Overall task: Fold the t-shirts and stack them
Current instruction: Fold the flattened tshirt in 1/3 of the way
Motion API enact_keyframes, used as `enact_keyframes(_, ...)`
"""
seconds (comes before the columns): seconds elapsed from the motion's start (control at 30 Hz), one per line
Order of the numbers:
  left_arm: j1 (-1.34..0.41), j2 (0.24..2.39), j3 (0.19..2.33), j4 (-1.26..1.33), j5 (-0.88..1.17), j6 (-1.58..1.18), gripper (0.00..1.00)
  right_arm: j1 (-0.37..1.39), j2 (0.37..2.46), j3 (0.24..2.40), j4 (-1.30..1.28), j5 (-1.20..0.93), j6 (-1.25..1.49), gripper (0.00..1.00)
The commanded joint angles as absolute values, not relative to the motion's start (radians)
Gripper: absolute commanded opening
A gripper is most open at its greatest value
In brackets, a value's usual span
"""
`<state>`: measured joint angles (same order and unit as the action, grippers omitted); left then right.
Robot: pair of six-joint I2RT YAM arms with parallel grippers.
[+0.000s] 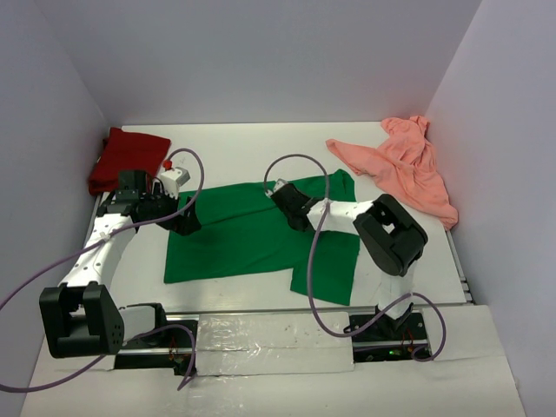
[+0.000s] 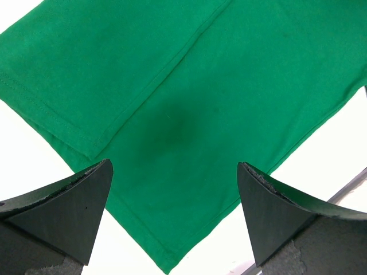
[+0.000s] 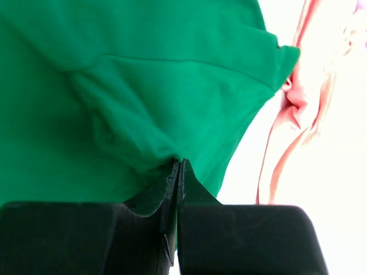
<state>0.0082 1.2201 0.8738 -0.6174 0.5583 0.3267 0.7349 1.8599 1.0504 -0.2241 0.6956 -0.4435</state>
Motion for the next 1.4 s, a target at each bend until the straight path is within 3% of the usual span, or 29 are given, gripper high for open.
enact_keyframes(0.0, 0.009, 1.2, 0.874, -0.609, 0.607, 0.351, 0.99, 0.687, 1.885, 1.097, -0.164, 0.747, -0.439, 0.0)
enact_keyframes(0.27, 0.009, 1.204, 0.877, -0.62, 0.629, 0.362, 0.99, 0.62, 1.901, 1.106, -0.129, 0.739, -0.442, 0.01)
enact_keyframes(0.47, -0.018, 1.203, 0.879, -0.63, 0.64, 0.37, 0.99, 0.62, 1.89, 1.101, -0.129, 0.719, -0.439, 0.31)
enact_keyframes(0.6, -0.021, 1.201, 0.879, -0.63, 0.643, 0.373, 0.99, 0.635, 1.852, 1.088, -0.123, 0.693, -0.442, 0.41)
enact_keyframes(1.37, -0.025, 1.209, 0.876, -0.632, 0.641, 0.379, 0.99, 0.729, 1.805, 1.157, -0.321, 0.555, -0.342, 0.43)
